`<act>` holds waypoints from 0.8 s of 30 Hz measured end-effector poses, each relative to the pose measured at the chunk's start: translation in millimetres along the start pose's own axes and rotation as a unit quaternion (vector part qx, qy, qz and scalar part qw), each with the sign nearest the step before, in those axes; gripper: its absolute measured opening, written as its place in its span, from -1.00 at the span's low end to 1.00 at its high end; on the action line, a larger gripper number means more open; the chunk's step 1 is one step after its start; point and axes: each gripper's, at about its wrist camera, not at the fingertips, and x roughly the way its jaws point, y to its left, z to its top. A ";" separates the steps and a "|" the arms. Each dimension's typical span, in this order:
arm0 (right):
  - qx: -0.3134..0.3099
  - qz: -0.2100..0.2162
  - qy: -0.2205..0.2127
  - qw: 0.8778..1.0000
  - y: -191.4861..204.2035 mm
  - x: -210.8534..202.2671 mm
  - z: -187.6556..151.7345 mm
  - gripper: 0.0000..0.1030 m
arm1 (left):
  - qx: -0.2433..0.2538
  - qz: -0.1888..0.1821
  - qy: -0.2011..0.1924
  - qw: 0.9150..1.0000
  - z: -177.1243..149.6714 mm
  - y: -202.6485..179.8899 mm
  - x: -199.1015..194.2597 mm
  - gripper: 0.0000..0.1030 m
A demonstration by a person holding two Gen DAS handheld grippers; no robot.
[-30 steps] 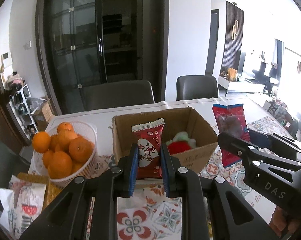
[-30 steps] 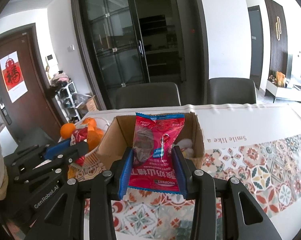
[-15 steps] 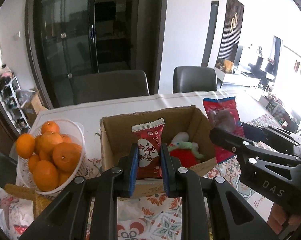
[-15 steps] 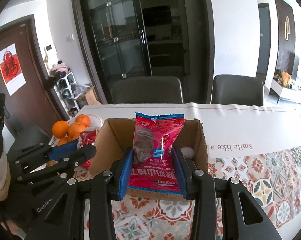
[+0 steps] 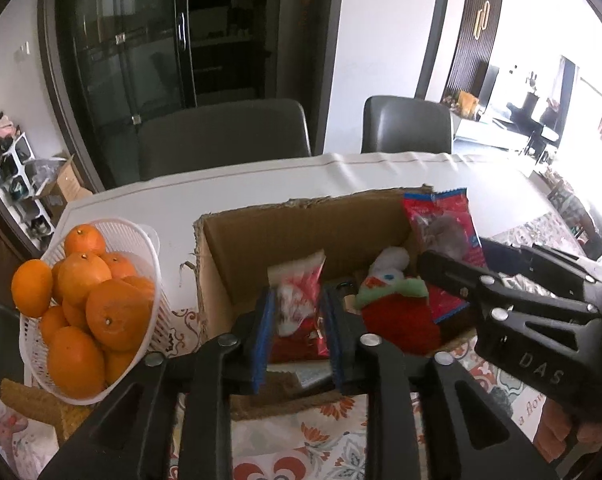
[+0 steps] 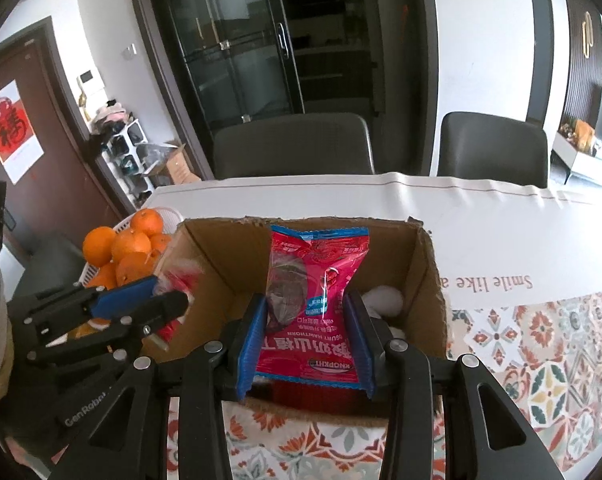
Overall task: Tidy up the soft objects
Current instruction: 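Open the right gripper over the box while the left gripper releases the red snack inside, then move the right tool to the grey-green knit glove while the left tool reaches the yellow strap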
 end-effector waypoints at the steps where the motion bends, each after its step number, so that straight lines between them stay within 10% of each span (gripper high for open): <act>1: 0.000 -0.001 0.003 1.000 -1.3 3.0 1.3 -0.06 | -0.002 0.003 0.004 1.000 0.4 1.5 2.7 -0.05; 3: 0.008 -0.015 0.005 1.000 -4.9 4.9 3.5 0.29 | -0.010 0.007 0.004 1.000 1.5 4.6 4.4 -0.05; 24: 0.014 -0.070 -0.050 0.996 -16.2 -81.2 -34.8 0.29 | 0.022 0.047 -0.048 0.998 -32.5 -34.6 -64.2 0.08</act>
